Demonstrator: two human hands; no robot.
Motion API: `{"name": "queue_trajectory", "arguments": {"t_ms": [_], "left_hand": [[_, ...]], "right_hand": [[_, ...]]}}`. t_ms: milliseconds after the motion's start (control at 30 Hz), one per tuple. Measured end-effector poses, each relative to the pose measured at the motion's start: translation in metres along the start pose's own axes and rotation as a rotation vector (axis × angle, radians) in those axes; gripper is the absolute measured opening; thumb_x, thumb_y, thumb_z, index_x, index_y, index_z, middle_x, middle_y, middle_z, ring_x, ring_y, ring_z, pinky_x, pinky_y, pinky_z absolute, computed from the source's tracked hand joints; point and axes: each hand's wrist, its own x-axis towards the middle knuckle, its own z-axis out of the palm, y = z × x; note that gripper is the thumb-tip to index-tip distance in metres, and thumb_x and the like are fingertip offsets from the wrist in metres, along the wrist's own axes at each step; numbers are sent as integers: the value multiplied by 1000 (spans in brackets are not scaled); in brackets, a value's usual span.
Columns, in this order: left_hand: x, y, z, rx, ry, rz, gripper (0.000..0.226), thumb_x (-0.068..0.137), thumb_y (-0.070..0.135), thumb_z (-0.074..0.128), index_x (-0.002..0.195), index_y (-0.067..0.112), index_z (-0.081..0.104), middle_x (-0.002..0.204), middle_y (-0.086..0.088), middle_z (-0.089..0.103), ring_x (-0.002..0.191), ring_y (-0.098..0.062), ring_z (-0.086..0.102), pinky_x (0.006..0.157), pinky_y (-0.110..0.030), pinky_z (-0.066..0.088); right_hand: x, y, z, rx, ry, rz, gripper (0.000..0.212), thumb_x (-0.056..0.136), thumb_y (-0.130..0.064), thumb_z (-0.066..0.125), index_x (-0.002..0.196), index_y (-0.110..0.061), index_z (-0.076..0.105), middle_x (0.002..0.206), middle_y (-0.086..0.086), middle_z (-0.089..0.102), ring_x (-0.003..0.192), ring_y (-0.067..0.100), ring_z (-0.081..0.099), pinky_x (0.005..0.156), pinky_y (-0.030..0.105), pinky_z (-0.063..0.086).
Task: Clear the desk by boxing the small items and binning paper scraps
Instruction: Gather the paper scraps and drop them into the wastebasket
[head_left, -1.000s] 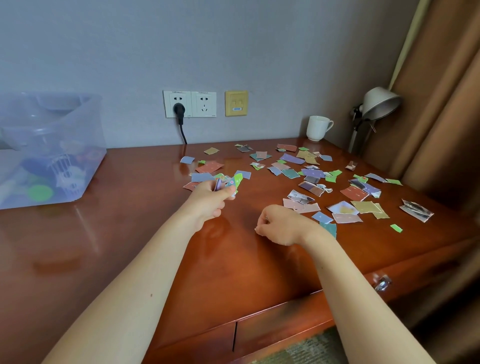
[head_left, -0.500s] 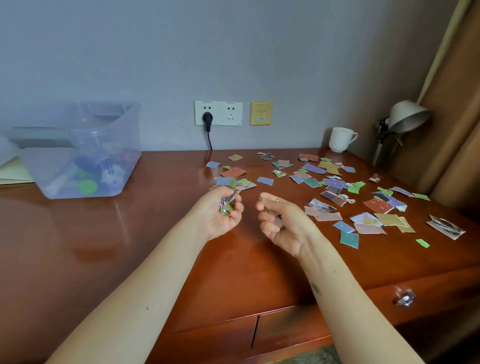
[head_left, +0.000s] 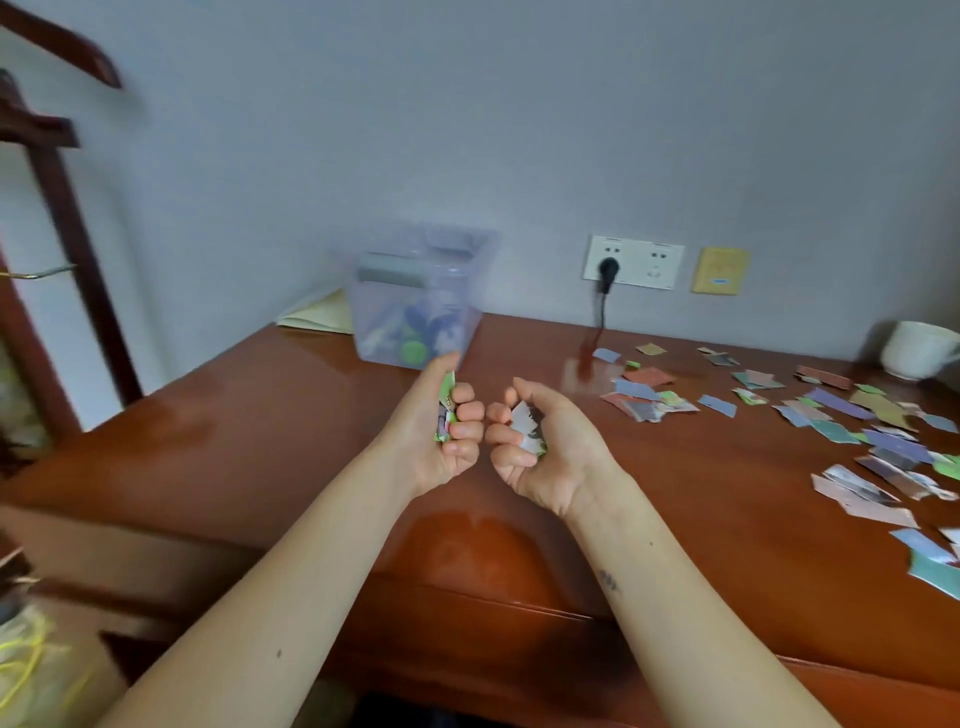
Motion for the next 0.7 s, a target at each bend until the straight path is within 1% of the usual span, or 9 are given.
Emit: {"name": "queue_trajectory", "arguments": {"t_ms": [200, 233, 333, 400, 500, 633, 700], "left_hand": [[-61, 30, -64, 19, 141, 143, 49, 93, 49, 46, 56, 22, 29, 47, 6, 27, 32, -6, 23, 32, -14, 13], [-73, 35, -75, 34, 169, 166, 50, 93, 52, 45, 56, 23, 29, 48, 6, 26, 33, -6, 22, 33, -15, 13], [-109, 47, -112, 104, 262, 216, 59, 87, 69, 43, 54, 23, 29, 49, 6, 24, 34, -7, 21, 34, -15, 12], [-132, 54, -139, 109, 308, 247, 61, 86, 74, 38, 54, 23, 28, 47, 5, 24, 34, -7, 20, 34, -14, 12], [-164, 59, -177, 63, 372, 296, 58, 92, 66, 34, 55, 23, 28, 49, 6, 24, 34, -7, 19, 34, -13, 12], [-199, 59, -220, 21, 465, 356, 52, 95, 55, 33, 55, 22, 29, 48, 6, 24, 34, -6, 19, 35, -13, 11], [-215, 58, -241, 9, 509, 378, 49, 95, 49, 33, 54, 21, 34, 47, 7, 25, 33, -6, 20, 34, -12, 12]], "right_hand": [[27, 58, 60, -65, -106, 132, 31, 95, -25, 45, 66, -14, 49, 58, 0, 38, 34, 7, 29, 30, 13, 15], [31, 69, 71, -77, -129, 158, 31, 94, -25, 46, 66, -14, 49, 58, 0, 38, 34, 7, 29, 30, 13, 16], [43, 105, 103, -115, -190, 236, 32, 94, -24, 45, 64, -13, 50, 56, 0, 39, 34, 8, 30, 30, 12, 17], [50, 131, 124, -148, -230, 285, 32, 94, -24, 45, 64, -13, 50, 56, 0, 40, 34, 8, 30, 29, 12, 17], [58, 172, 151, -180, -282, 355, 30, 94, -24, 45, 66, -13, 49, 56, 0, 39, 35, 8, 30, 29, 13, 18], [67, 224, 178, -210, -302, 429, 26, 95, -21, 44, 72, -12, 50, 56, 0, 39, 35, 8, 30, 28, 15, 19], [71, 248, 188, -224, -317, 460, 24, 95, -19, 42, 74, -11, 50, 55, 0, 39, 34, 9, 31, 28, 15, 21]]}}
